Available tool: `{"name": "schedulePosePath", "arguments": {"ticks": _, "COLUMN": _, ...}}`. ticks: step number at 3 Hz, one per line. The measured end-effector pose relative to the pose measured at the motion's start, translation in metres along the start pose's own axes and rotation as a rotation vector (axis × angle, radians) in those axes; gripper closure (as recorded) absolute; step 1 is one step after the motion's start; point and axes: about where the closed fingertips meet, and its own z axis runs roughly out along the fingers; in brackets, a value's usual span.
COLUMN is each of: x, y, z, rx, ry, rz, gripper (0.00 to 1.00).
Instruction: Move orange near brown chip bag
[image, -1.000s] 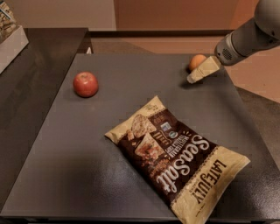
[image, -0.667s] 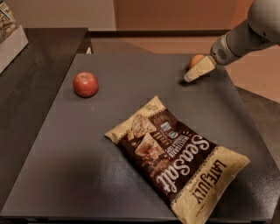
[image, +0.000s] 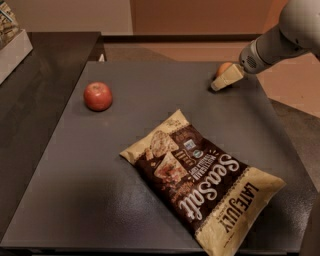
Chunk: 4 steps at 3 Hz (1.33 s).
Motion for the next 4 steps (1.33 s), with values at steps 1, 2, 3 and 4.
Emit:
{"name": "schedulePosePath", "arguments": {"ticks": 1, "x": 0.000, "y": 0.001, "z": -0.003, "rx": 0.012, "ry": -0.010, "rz": -0.013, "gripper": 0.41}}
{"name": "schedulePosePath", "arguments": {"ticks": 2, "x": -0.002, "y": 0.003, "z": -0.019, "rx": 0.014, "ry": -0.023, "rz": -0.038, "gripper": 0.64}}
{"name": "schedulePosePath", "arguments": {"ticks": 3, "x": -0.003, "y": 0.016, "z": -0.037, "rx": -0.012, "ry": -0.045, "rz": -0.076, "gripper": 0.87}}
{"name": "schedulePosePath", "arguments": {"ticks": 4, "x": -0.007, "y": 0.041, "z": -0.057, "rx": -0.065, "ry": -0.082, "rz": -0.157, "gripper": 1.00}}
